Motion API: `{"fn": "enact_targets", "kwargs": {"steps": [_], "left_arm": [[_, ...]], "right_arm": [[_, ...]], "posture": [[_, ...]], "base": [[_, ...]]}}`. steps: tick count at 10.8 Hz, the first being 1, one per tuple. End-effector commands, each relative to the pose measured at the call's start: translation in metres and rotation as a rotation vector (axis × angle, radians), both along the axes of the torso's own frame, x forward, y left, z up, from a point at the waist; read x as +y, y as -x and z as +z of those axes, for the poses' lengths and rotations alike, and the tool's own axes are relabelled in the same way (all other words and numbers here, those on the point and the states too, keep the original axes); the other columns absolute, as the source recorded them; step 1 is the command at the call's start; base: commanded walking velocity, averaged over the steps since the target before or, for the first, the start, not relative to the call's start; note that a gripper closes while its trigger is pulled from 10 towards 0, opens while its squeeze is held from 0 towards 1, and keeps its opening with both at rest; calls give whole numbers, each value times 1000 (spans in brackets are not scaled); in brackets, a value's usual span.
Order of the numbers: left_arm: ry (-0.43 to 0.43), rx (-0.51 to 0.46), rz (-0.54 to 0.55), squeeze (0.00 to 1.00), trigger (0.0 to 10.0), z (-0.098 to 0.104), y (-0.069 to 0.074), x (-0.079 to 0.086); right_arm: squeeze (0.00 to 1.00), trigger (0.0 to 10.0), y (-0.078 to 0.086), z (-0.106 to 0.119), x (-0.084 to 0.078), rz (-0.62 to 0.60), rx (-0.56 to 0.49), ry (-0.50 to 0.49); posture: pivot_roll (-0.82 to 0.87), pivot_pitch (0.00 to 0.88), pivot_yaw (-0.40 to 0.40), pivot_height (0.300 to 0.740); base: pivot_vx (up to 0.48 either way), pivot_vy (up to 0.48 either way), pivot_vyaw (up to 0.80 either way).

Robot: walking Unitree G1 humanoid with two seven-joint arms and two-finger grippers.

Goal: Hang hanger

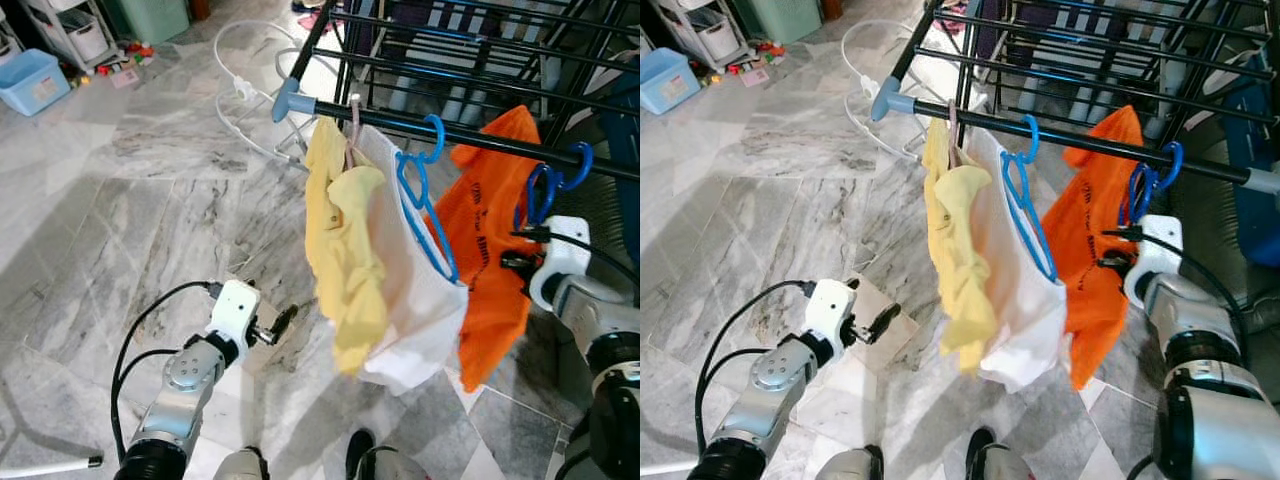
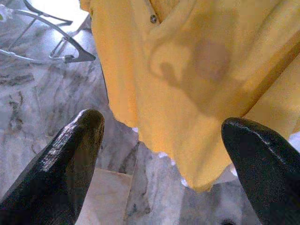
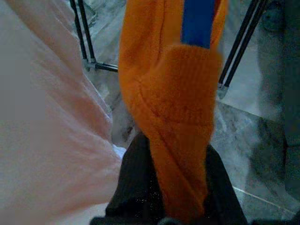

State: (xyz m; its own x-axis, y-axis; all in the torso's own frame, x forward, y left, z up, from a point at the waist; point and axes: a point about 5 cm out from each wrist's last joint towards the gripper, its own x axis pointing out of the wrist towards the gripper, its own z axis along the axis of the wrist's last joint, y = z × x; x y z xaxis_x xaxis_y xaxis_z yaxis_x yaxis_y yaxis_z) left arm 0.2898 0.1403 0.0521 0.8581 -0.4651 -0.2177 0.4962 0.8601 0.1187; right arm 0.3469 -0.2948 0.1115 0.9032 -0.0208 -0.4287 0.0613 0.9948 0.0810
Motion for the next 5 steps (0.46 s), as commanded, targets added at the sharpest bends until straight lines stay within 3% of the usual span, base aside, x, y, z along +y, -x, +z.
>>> {"fn": "enact_targets", "kwargs": {"steps": [1,5], "left_arm": [[-8,10,-16,0,10000,-1,2,-3],[-9,12,-47,0,10000,1,-3,-11]], "right_arm": [[1000,10000,10,-13,-8,-40,46,-21],[1000,10000,11,-8,-9,-33,-51,-24]], "posture": [[228,236,-22,740],[202,207,-1,740]], "base": [[0,0,0],[0,0,0]]}}
